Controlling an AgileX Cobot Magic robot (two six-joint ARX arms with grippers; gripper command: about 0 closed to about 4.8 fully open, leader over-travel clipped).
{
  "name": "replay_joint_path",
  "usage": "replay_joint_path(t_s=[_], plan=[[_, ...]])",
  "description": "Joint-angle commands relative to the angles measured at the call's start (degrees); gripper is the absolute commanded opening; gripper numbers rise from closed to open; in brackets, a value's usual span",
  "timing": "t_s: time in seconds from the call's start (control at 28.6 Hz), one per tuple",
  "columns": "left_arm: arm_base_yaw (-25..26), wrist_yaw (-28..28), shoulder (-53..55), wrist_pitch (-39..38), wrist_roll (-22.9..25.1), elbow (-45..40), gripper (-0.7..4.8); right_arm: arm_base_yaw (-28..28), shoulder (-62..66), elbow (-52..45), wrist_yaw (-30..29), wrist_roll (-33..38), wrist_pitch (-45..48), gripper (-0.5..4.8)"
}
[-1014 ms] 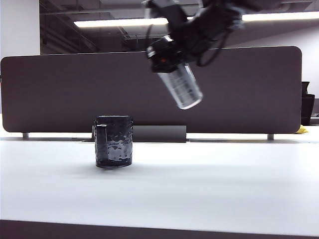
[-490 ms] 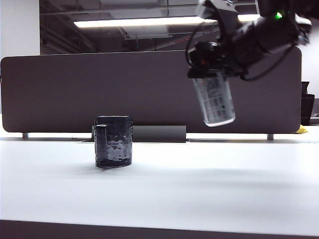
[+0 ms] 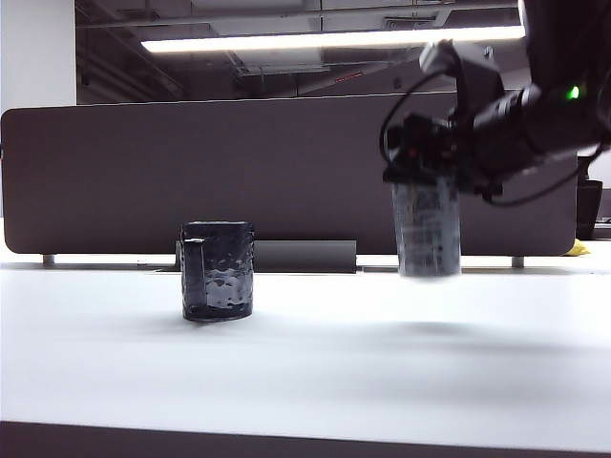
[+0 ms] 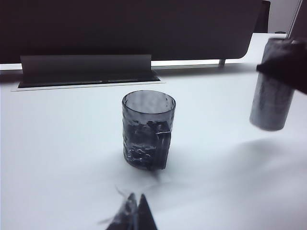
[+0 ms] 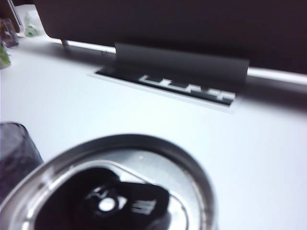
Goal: Pick up the metal can, pour some water into the cup, then place the can back on the table.
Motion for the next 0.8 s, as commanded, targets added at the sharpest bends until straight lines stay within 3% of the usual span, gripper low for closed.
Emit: replay_joint_path(t_s=[0.03,0.8], plan=[[0.0,0.0,0.1,0.7,0.2,0.1,-0.05,-0.1,2.9,0.3,-0.9,2.2,5.8,2.1],[0.0,0.0,0.1,0.7,0.2,0.1,-0.05,-0.1,12.8,0.3,-1.2,2.6,15.1,2.11]])
